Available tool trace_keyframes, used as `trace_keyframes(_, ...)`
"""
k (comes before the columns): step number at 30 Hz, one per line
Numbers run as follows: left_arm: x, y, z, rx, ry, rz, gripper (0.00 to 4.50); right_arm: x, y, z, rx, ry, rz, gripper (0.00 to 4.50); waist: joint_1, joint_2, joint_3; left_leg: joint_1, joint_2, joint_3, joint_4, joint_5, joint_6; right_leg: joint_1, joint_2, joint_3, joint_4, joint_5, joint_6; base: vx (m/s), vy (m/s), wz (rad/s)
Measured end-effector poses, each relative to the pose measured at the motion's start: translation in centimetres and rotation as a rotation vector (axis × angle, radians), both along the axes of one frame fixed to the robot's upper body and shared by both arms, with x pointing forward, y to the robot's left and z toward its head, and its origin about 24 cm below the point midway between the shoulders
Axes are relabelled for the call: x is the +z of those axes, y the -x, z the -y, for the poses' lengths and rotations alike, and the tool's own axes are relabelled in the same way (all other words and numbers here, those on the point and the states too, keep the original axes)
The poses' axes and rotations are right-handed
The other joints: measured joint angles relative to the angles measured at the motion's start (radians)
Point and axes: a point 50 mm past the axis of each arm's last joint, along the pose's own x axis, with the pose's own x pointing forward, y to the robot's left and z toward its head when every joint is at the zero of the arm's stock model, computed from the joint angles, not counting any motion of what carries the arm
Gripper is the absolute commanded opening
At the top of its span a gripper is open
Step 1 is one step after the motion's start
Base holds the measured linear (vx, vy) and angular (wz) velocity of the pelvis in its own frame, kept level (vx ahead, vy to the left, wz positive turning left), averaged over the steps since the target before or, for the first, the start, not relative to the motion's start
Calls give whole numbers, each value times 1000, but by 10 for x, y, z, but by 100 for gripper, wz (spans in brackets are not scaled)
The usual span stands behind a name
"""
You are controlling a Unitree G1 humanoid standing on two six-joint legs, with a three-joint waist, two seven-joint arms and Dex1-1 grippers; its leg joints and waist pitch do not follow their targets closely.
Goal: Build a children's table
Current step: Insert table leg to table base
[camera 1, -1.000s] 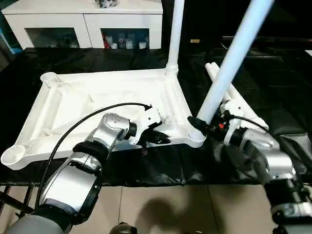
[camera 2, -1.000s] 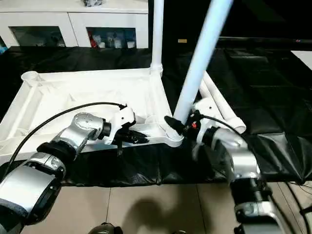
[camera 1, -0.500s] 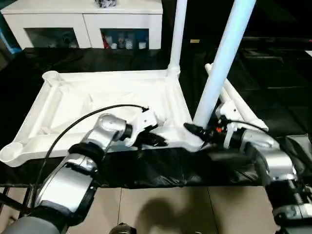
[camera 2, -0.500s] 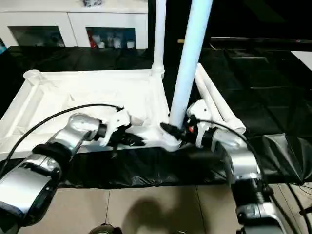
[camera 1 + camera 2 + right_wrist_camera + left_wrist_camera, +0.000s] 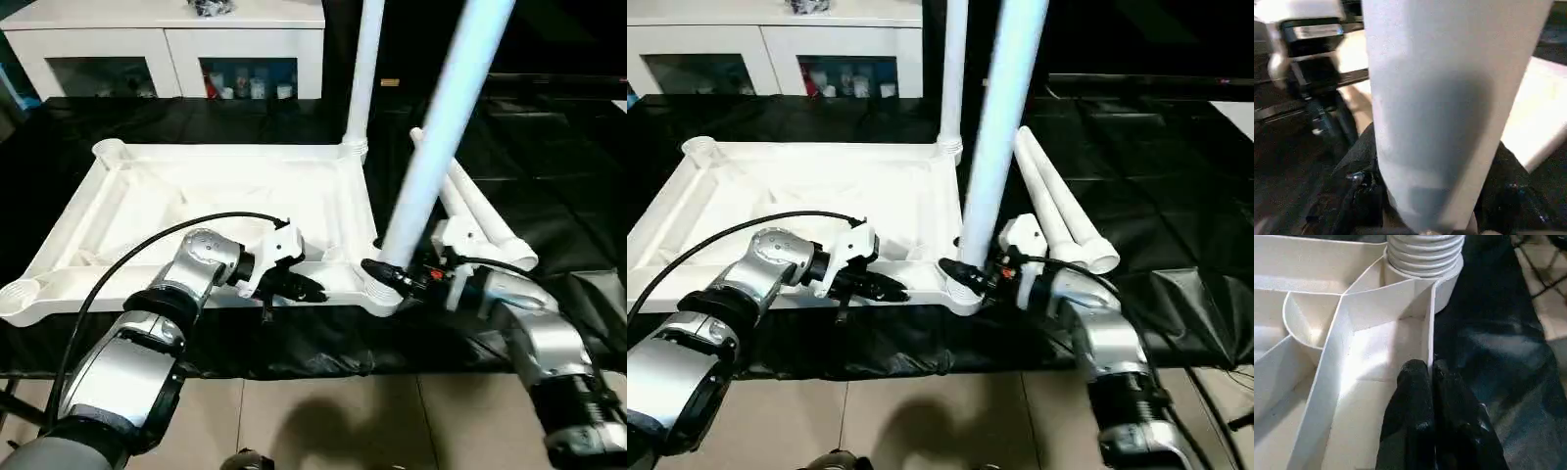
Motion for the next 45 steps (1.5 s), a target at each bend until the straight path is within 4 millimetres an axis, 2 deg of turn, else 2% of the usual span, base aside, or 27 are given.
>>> trace_keyframes(2, 0, -3, 3, 51, 2, 4, 0, 1, -7, -1, -66, 10, 8, 189, -3, 1, 1, 0, 0, 0, 0, 0, 0, 0, 0, 0, -3, -2, 3, 0, 0, 0)
trace_keyframes(9, 2, -17, 39, 312, 22, 5, 0, 5, -47, -12, -453, -7, -37, 189, -16, 1, 3, -1, -1, 0, 0, 0, 0, -4, 0, 1, -6, 0, -1, 0, 0, 0)
trace_keyframes(13, 4, -19, 48, 365, 22, 21, 0, 8, -56, -17, -535, 15, -37, 189, -20, 1, 3, -1, -1, 0, -1, 0, 0, -4, 0, 0, -5, 4, -6, 0, 0, 0)
trace_keyframes(19, 4, -19, 49, 378, 17, 46, 0, 9, -60, -23, -563, 30, -27, 189, -23, -1, 2, -1, -1, 0, -6, -1, -1, -4, 0, 0, -6, 4, -6, 0, 0, 0)
trace_keyframes(26, 3, -18, 48, 393, 16, 60, 0, 8, -62, -30, -571, 33, -19, 189, -37, -1, 2, 0, -1, 0, -5, -1, -1, -4, 0, 0, -7, 3, -5, 0, 0, 0)
trace_keyframes(27, 3, -18, 48, 392, 16, 61, 0, 8, -62, -31, -573, 29, -15, 224, -37, -2, 2, 0, -1, 0, -5, -1, -1, -4, 0, 0, -7, 3, -5, 0, 0, 0)
trace_keyframes(29, 3, -17, 48, 392, 16, 63, 0, 8, -63, -31, -574, 23, -13, 224, -38, -2, 2, 0, -1, 0, -5, -1, -1, -4, 0, 0, -6, 3, -5, 0, 0, 0)
trace_keyframes(31, 3, -17, 48, 390, 15, 64, 0, 7, -63, -31, -576, 17, -11, 264, -38, -2, 2, 0, -1, 0, -5, -1, -1, -4, 0, 0, -6, 3, -5, 0, 0, 0)
trace_keyframes(33, 4, -17, 48, 386, 14, 71, 0, 1, -61, -31, -573, 17, -38, 269, -37, -2, 2, -1, -1, 0, -5, -1, -1, -5, 0, 0, -6, 3, -5, 0, 0, 0)
trace_keyframes(35, 5, -17, 48, 379, 14, 76, 0, -1, -60, -29, -567, 6, -43, 295, -38, -2, 3, -2, -1, 0, -5, -1, -1, -6, 0, 0, -6, 3, -5, 0, 0, 0)
trace_keyframes(45, 8, -16, 41, 297, 12, 107, 0, 2, -59, -27, -453, -34, -19, 367, -35, -2, 3, -6, -1, 0, -9, -1, -1, -11, 1, -1, -6, 3, -5, 0, 0, 0)
